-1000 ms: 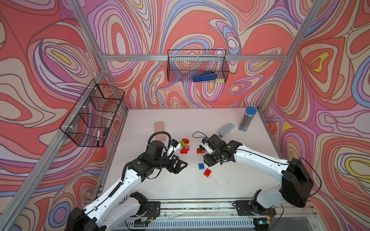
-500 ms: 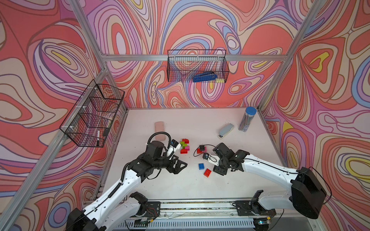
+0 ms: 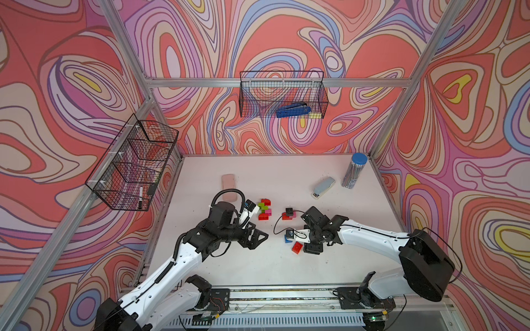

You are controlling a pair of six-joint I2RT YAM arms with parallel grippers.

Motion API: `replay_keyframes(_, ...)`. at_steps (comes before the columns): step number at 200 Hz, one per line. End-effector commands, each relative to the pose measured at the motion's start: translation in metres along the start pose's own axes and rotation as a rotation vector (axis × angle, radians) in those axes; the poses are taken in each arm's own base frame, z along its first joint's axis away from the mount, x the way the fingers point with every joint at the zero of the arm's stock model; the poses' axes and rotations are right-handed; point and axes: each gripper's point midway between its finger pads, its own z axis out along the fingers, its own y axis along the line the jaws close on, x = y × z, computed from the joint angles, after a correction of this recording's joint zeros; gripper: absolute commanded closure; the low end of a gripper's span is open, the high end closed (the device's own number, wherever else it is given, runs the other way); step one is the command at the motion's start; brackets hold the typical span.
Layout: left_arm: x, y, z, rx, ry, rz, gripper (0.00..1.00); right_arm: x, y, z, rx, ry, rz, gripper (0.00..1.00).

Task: Assemble the letter s with lego
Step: Pick up the lego brick from the center of the board.

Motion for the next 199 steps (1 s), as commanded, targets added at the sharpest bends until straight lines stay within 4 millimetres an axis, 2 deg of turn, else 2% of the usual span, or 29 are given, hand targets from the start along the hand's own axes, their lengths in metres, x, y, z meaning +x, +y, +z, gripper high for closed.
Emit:
replay_keyframes(1, 0.001, 0.000, -0.003, -0.003, 0.006, 0.001, 0.15, -0.018, -0.006, 0.001, -0.007, -0.058, -0.040, 0.31)
replay_keyframes(62, 0.002, 0.002, -0.003, -0.008, 0.011, -0.002, 0.15, -0.031, 0.008, 0.011, -0.093, -0.077, -0.063, 0.33)
replay_keyframes(123, 0.003, 0.001, -0.001, -0.005, 0.016, -0.003, 0.15, -0.035, 0.020, 0.017, -0.134, -0.069, -0.085, 0.35)
replay_keyframes(153, 0.003, 0.002, -0.001, -0.005, 0.018, -0.006, 0.15, -0.038, 0.022, 0.017, -0.152, -0.064, -0.086, 0.40)
replay_keyframes(199, 0.004, 0.002, -0.001, -0.005, 0.019, -0.007, 0.15, -0.037, 0.027, 0.015, -0.180, -0.050, -0.076, 0.53)
